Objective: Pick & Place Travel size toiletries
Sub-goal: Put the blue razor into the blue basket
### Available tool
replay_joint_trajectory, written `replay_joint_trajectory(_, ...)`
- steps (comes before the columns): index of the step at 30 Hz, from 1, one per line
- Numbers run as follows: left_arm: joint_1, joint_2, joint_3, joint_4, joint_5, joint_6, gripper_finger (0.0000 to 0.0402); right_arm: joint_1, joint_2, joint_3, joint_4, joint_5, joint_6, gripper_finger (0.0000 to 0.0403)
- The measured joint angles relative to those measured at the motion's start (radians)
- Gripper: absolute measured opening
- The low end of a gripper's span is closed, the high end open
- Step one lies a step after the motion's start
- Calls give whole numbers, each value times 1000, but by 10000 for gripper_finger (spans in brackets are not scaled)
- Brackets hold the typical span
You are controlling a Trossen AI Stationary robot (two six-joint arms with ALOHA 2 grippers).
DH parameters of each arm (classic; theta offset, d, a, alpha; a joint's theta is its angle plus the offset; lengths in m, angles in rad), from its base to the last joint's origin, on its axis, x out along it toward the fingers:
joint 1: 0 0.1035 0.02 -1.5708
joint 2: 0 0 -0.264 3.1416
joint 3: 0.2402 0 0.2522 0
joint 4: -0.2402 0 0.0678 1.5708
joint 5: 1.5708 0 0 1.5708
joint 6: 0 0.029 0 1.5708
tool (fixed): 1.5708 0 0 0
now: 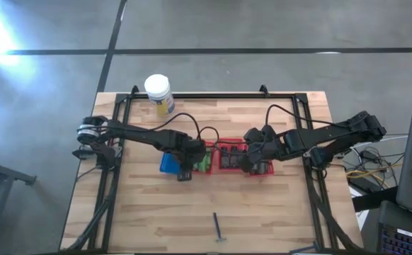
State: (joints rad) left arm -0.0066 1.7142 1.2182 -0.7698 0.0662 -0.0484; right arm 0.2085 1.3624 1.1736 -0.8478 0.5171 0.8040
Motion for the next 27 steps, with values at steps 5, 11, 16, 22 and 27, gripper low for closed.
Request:
replay_joint_trajectory(5, 0, 0, 18, -3, 0, 22, 77, 0, 0, 0, 0, 0, 0, 248)
replay_joint_trajectory(11, 0, 0, 61, -12, -35, 42, 64, 1, 0, 0, 0, 4, 0, 240)
replay_joint_trajectory(16, 0, 0, 126, -103, -85, 56, 60, 0, 0, 0, 0, 6, 0, 237)
replay_joint_trajectory(22, -6, -19, 171, -349, -122, 5, 60, 0, 0, 0, 0, 9, 0, 248)
replay_joint_trajectory(27, -20, -86, 121, -414, -121, -82, 60, 0, 0, 0, 0, 10, -3, 261)
